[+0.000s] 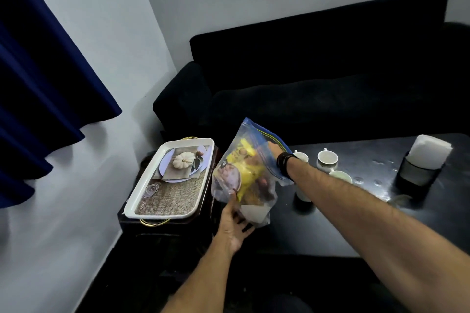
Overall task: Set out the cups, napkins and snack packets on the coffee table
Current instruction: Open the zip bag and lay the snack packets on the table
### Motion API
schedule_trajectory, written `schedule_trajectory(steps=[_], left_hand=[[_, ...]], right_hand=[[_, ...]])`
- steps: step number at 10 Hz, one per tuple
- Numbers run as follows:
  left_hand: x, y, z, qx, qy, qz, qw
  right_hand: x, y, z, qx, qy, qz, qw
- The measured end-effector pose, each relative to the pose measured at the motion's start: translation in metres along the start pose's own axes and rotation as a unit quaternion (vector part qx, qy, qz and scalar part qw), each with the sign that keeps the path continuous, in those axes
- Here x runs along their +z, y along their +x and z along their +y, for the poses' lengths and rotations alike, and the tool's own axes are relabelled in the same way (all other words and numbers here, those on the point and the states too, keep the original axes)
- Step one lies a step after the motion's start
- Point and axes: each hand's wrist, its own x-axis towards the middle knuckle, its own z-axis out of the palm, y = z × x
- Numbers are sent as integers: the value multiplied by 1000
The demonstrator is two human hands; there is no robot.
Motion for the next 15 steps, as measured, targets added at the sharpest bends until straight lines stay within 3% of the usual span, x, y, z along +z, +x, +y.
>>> schedule_trajectory(steps=[1,2,3,5,7,10,13,15], left_hand=[[5,-7,9,30,-34,-13,999],[5,-15,15,48,-39,-15,998],[6,-25,19,73,-39,-35,996],[11,-42,43,144,-208,-29,967],[-5,-42,56,174,-253,67,949],[-48,-47,88,211,-287,100,929],[-71,-40,94,223,-259,129,931],[-76,-22,89,205,-244,128,939]], right_hand=[[-11,-15,-12,-4,112,-5,994],[-30,-47,-34,-7,321,-22,947],[-43,-57,-42,-13,376,-86,922],[-47,-69,-56,-44,336,-85,937],[-56,-52,-48,29,261,52,963],[-69,-51,13,155,289,226,917],[32,-47,24,167,173,130,962],[81,-47,63,225,69,117,965]])
